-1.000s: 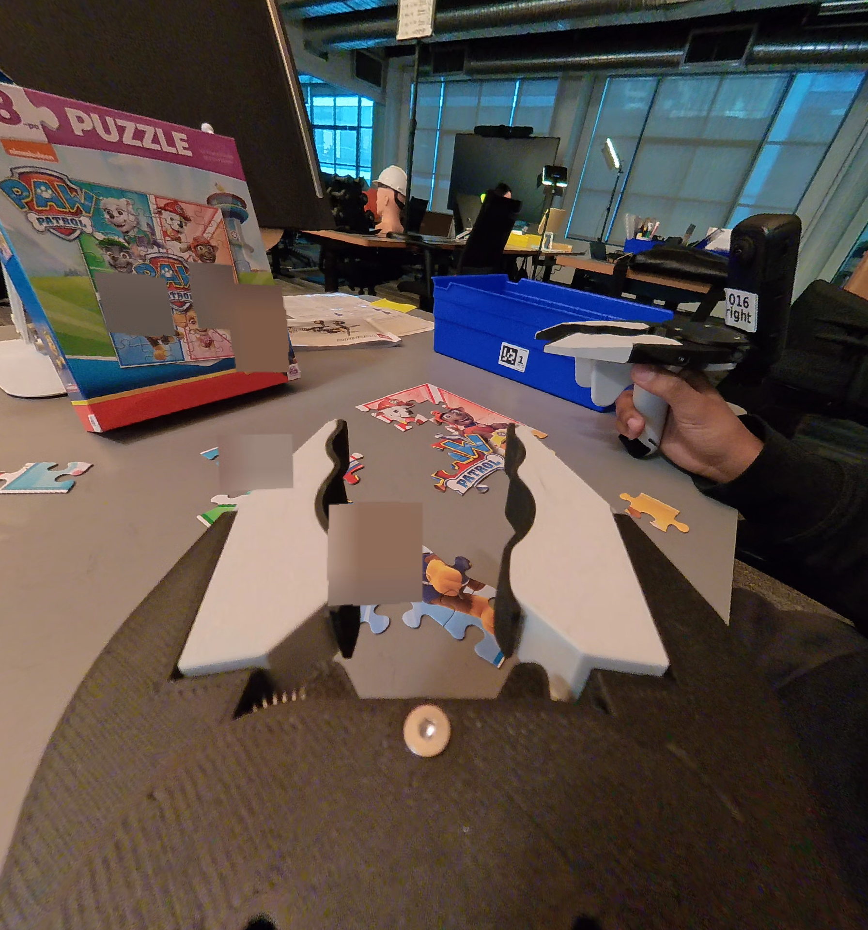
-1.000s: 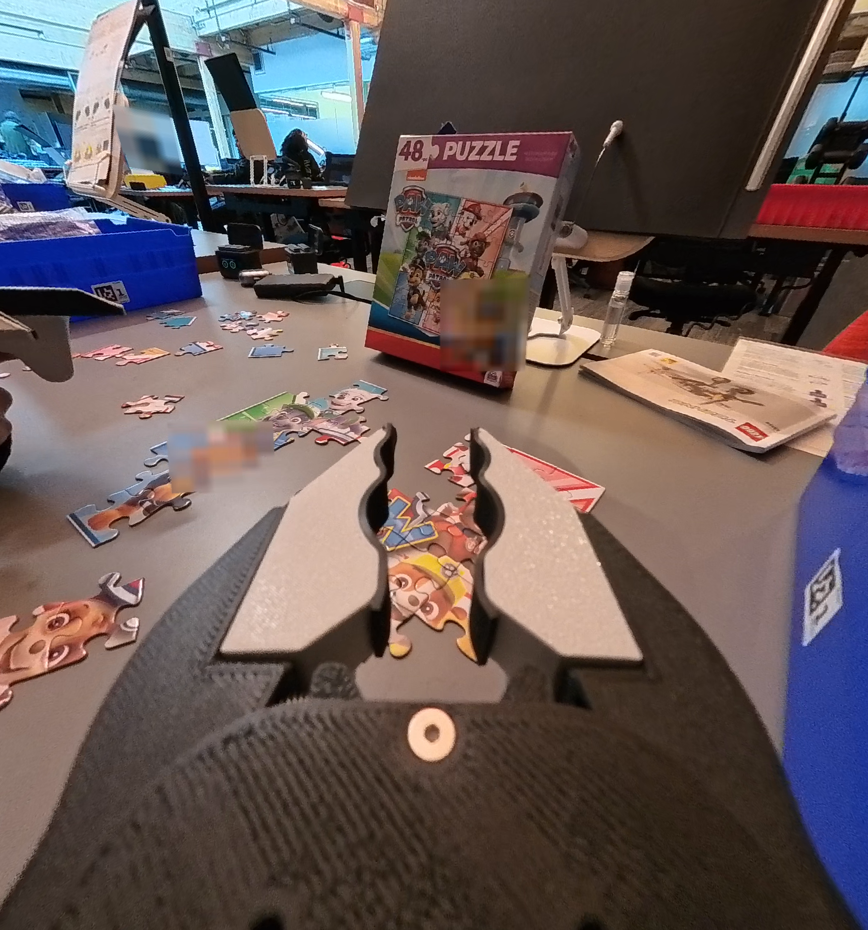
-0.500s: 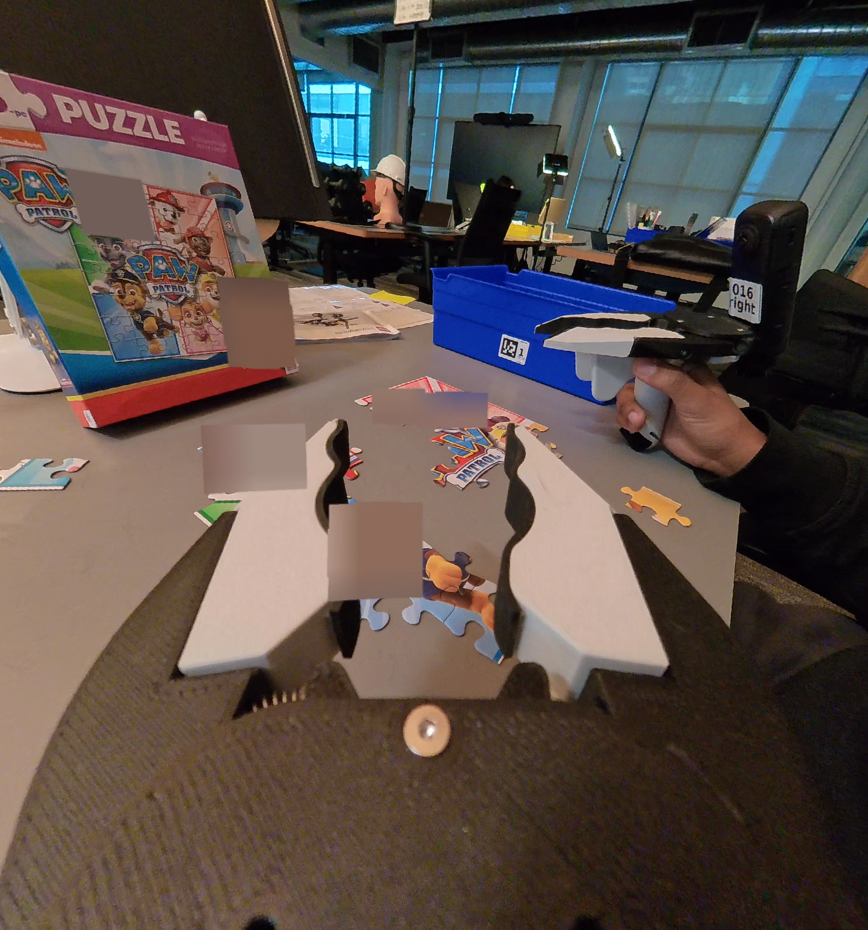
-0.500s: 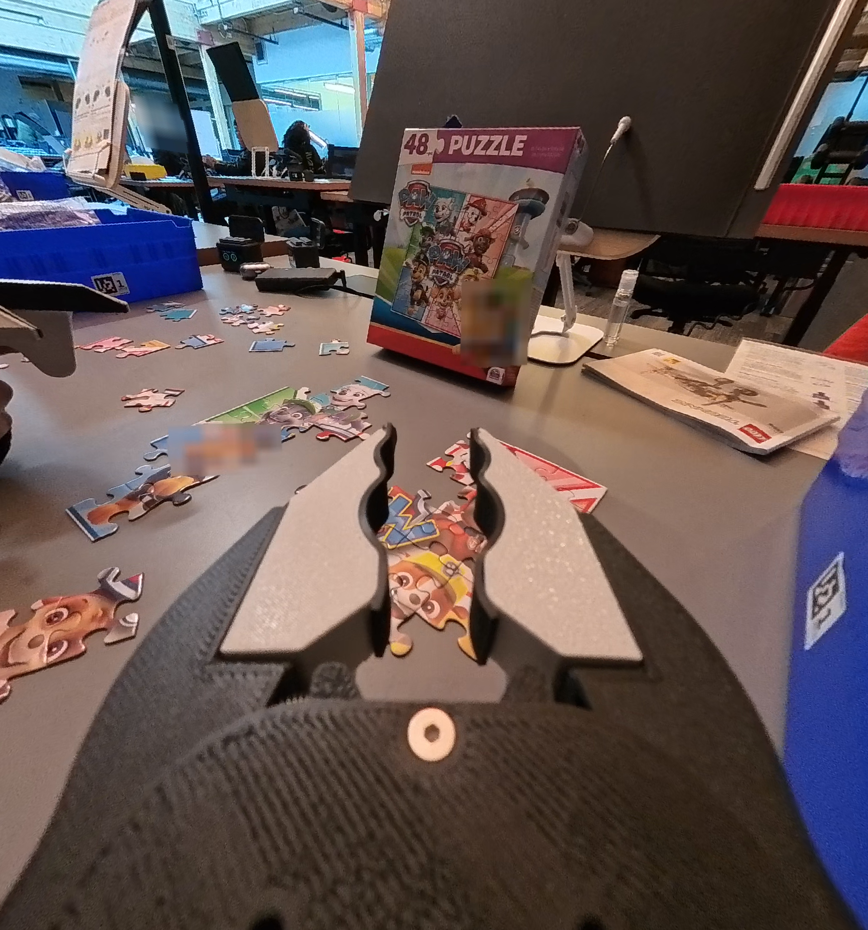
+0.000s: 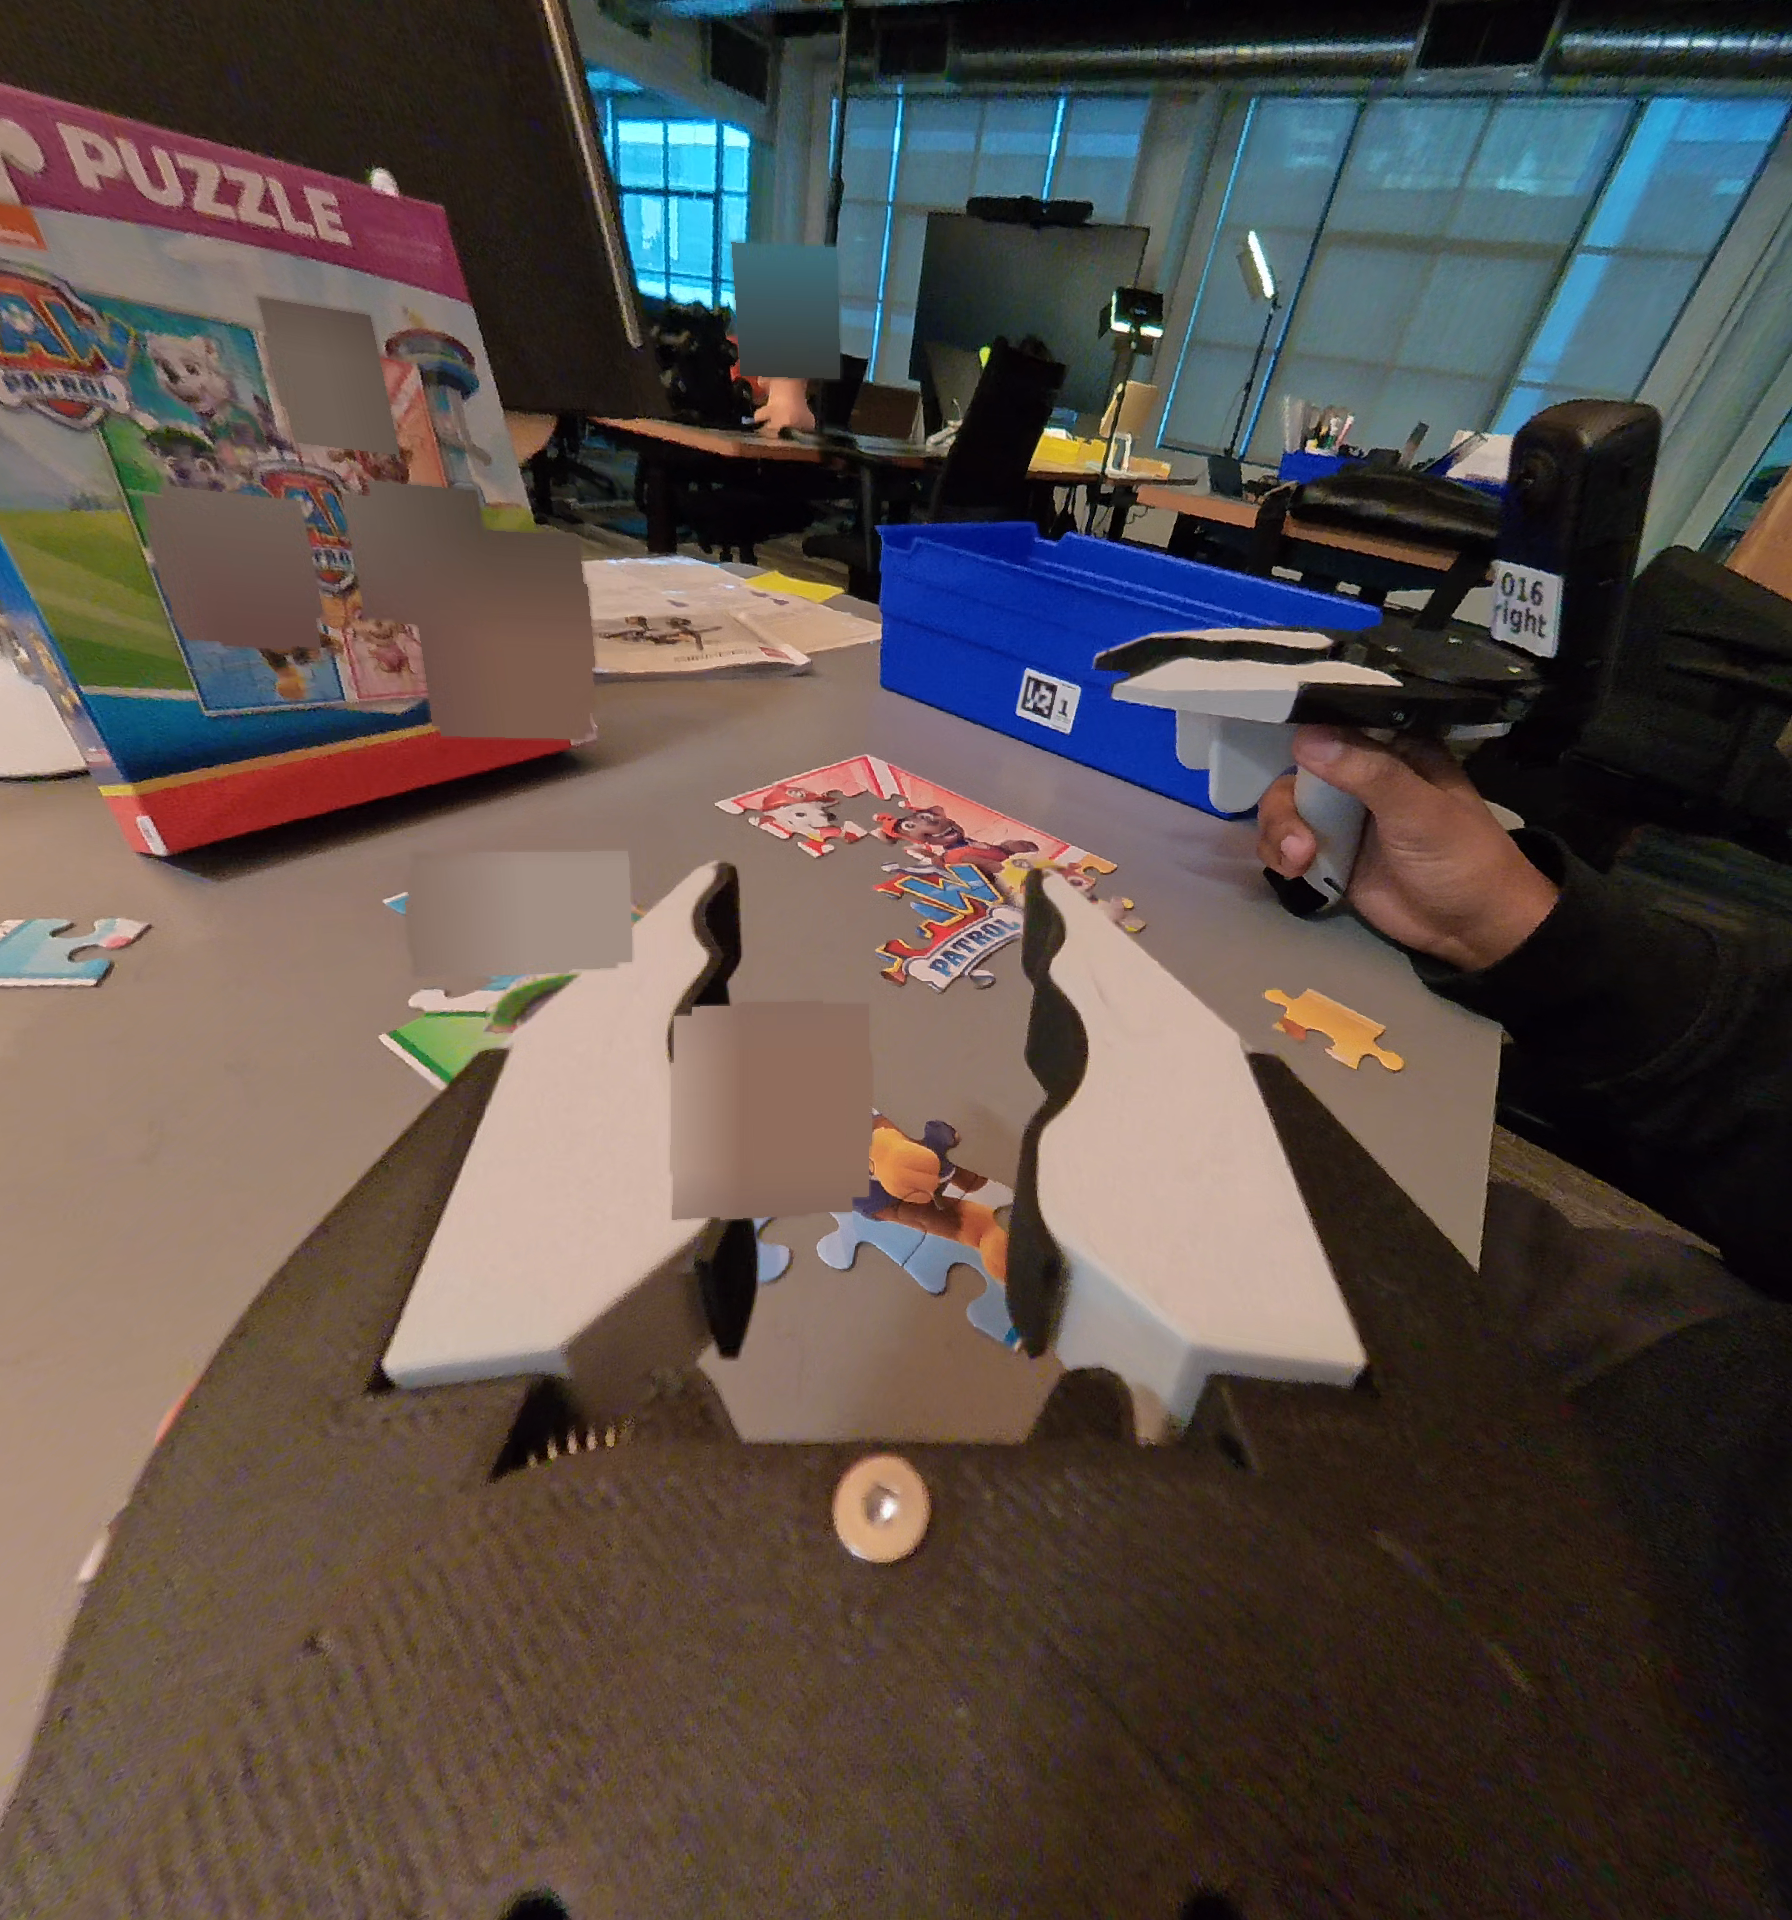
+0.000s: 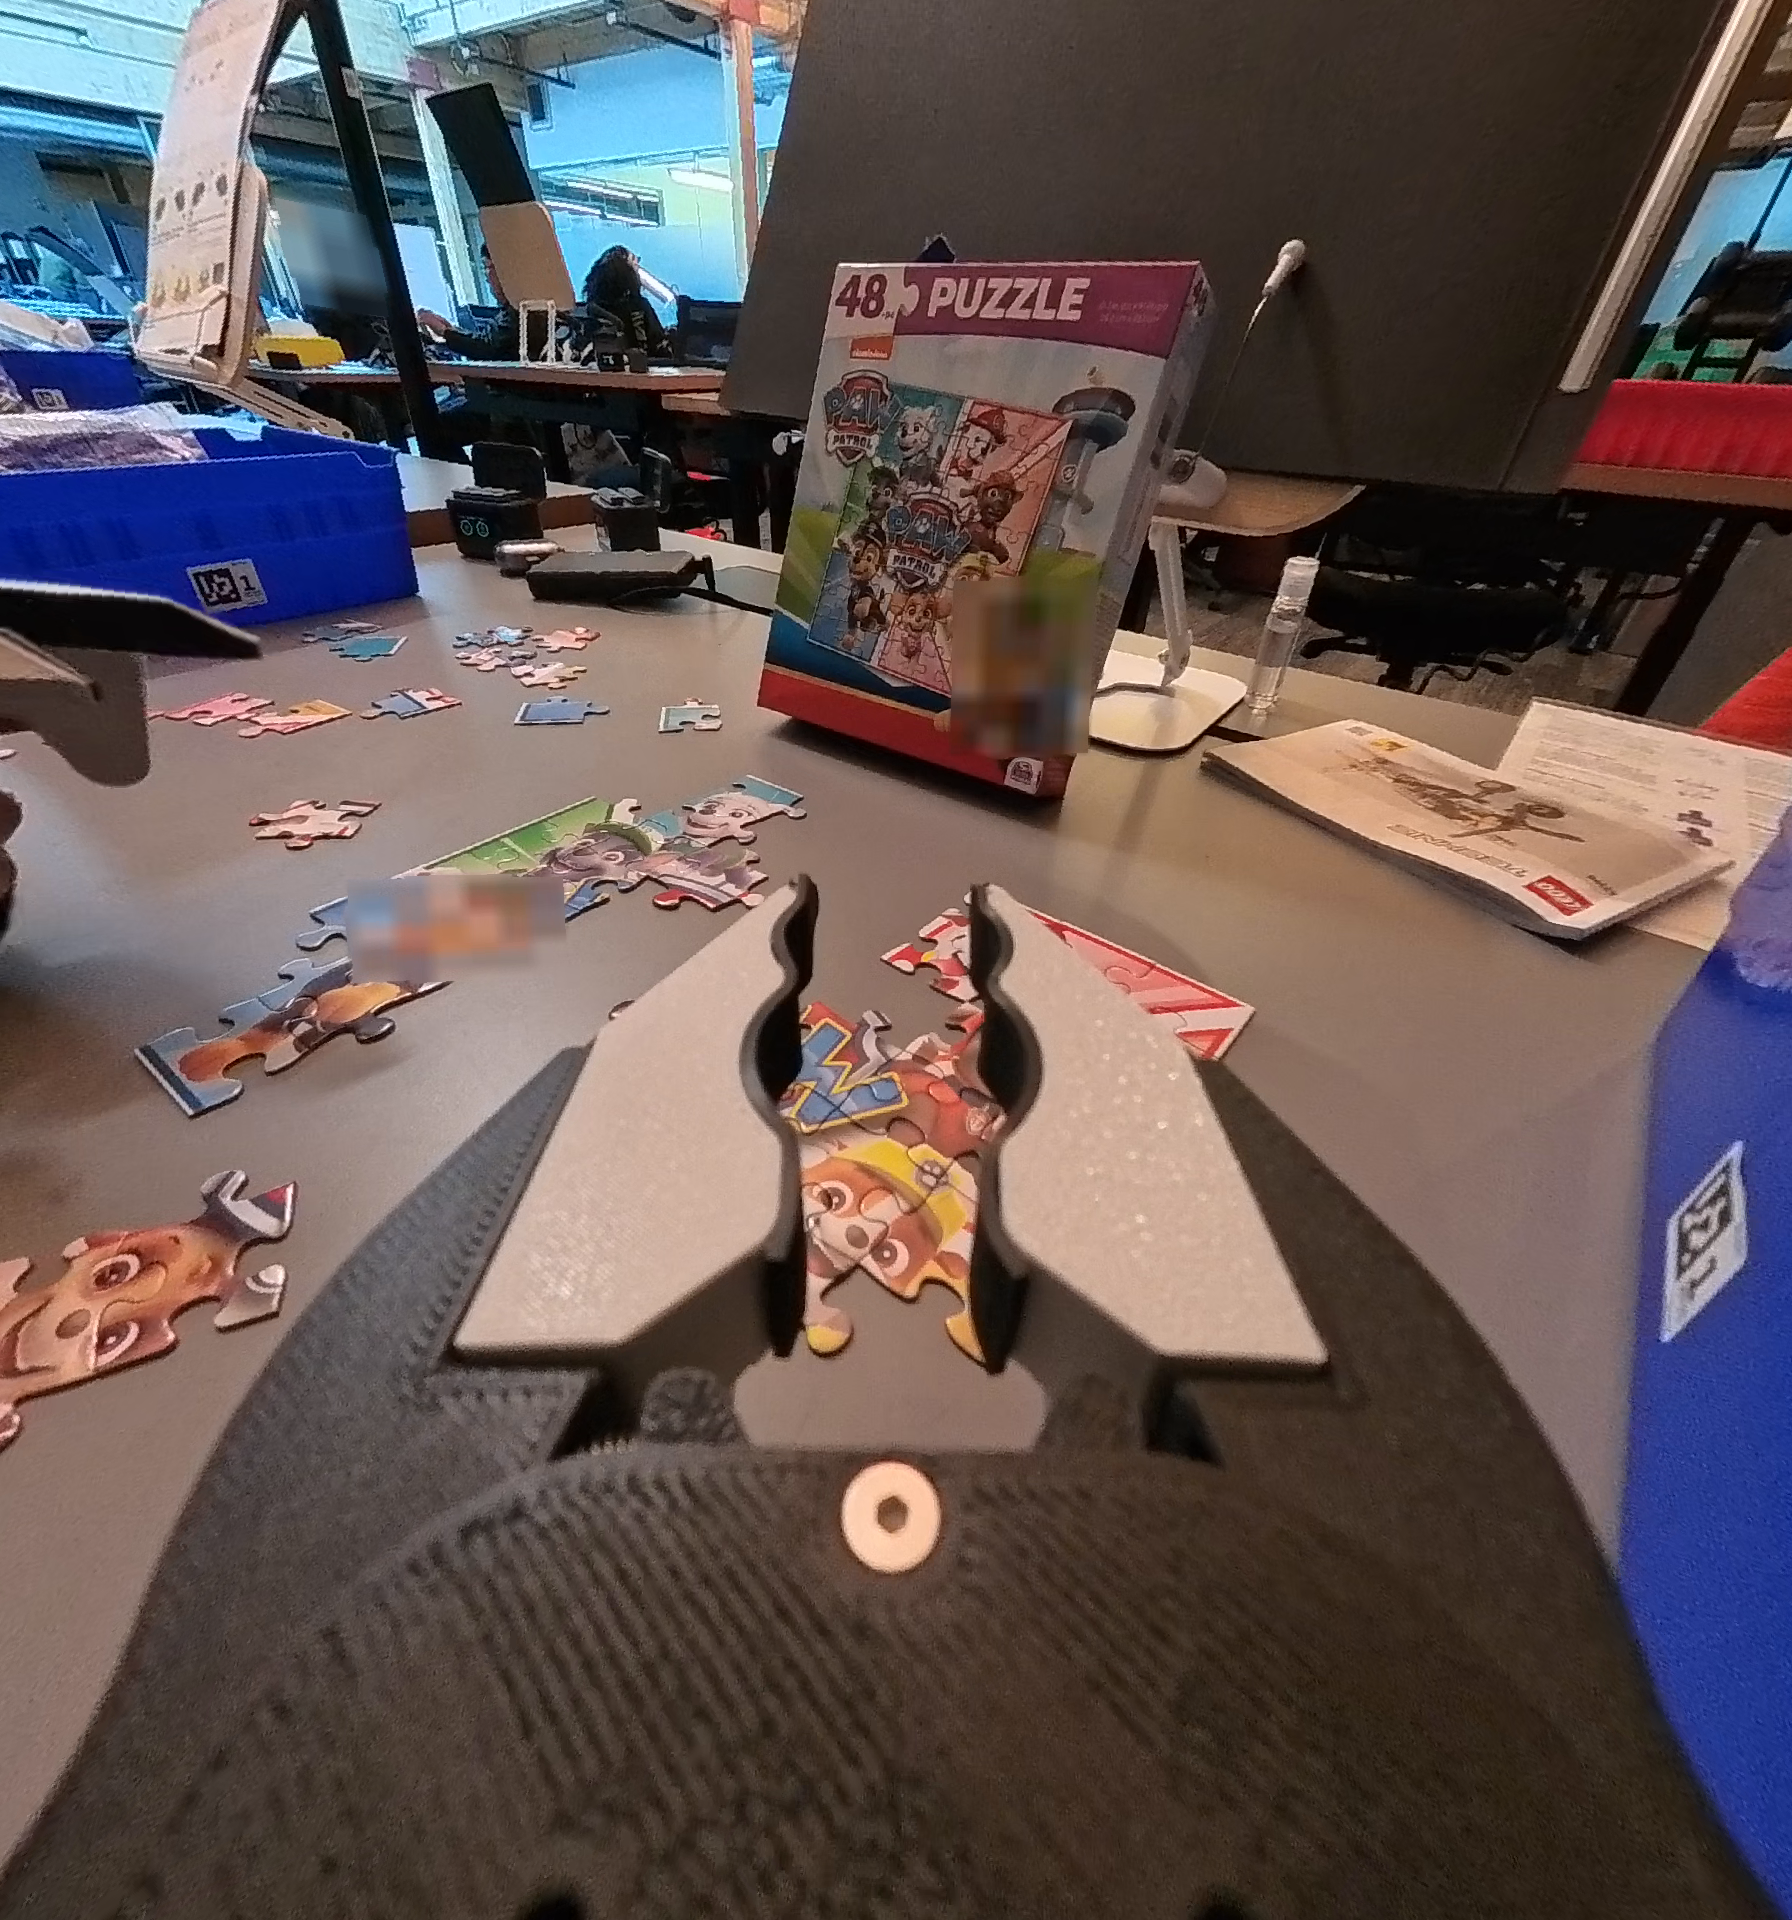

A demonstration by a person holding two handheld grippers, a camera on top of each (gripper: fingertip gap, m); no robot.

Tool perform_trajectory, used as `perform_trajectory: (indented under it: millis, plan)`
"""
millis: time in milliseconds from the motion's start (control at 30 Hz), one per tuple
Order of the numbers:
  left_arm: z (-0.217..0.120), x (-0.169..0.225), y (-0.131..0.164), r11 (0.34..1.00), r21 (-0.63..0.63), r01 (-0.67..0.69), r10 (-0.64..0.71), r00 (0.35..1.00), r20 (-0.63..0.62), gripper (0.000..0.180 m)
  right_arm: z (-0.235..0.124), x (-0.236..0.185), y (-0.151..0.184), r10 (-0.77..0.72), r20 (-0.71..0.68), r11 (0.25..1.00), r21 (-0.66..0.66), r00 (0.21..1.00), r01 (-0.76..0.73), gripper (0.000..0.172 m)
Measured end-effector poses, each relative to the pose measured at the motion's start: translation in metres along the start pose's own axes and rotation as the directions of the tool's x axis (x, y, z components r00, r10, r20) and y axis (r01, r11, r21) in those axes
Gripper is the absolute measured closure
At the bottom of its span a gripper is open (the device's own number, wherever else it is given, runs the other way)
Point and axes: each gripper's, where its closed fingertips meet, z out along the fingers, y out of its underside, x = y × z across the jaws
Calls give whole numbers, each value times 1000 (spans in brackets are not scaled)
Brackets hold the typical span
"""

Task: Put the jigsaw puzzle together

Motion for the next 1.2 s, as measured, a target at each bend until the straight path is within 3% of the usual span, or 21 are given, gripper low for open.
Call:
perform_trajectory:
  millis: [33, 100, 167, 267, 367, 467, 533, 733, 933, 1067, 1167, 1200]
  plan:
    - [-1, -3, 0, 1000, -8, 9, -9, 1000, 13, 128, 0, 0, 0, 0, -2, 1000, 2, 1000, 0, 144]
    - [-7, -33, -1, 999, -47, 12, -5, 988, 151, 133, -1, 1, -1, 1, -3, 1000, 8, 1000, -1, 144]
    - [-21, -76, -8, 993, -111, 47, -11, 953, 304, 131, -2, 1, -2, 9, -2, 1000, 14, 1000, -9, 144]
    - [-41, -143, -30, 968, -174, 182, -96, 905, 415, 119, -2, 2, -3, 25, 6, 999, 22, 1000, -25, 144]
    - [-54, -221, -49, 933, -227, 279, -129, 849, 513, 118, -3, 2, -4, 33, 13, 999, 30, 999, -33, 144]
    - [-70, -318, -30, 858, -386, 339, 17, 732, 681, 125, -3, 2, -4, 38, 18, 999, 27, 999, -39, 144]
    - [-67, -353, -12, 807, -420, 415, 10, 701, 713, 125, -3, 3, -4, 42, 22, 999, 26, 999, -42, 144]
    - [-66, -402, 36, 678, -535, 504, 135, 631, 764, 120, -6, 4, -7, 50, 19, 997, 53, 999, -51, 144]
    - [-55, -412, 49, 682, -517, 518, 77, 652, 754, 121, -7, 7, -8, 66, 12, 996, 61, 998, -67, 143]
    - [-46, -408, 49, 687, -525, 503, 45, 692, 721, 139, -6, 8, -7, 72, 8, 996, 56, 997, -73, 143]
    - [-40, -401, 49, 679, -552, 484, 39, 727, 685, 141, -6, 8, -7, 70, 4, 996, 54, 998, -70, 143]
    - [-36, -396, 49, 675, -563, 477, 29, 745, 667, 153, -6, 8, -7, 69, 4, 996, 52, 998, -69, 142]
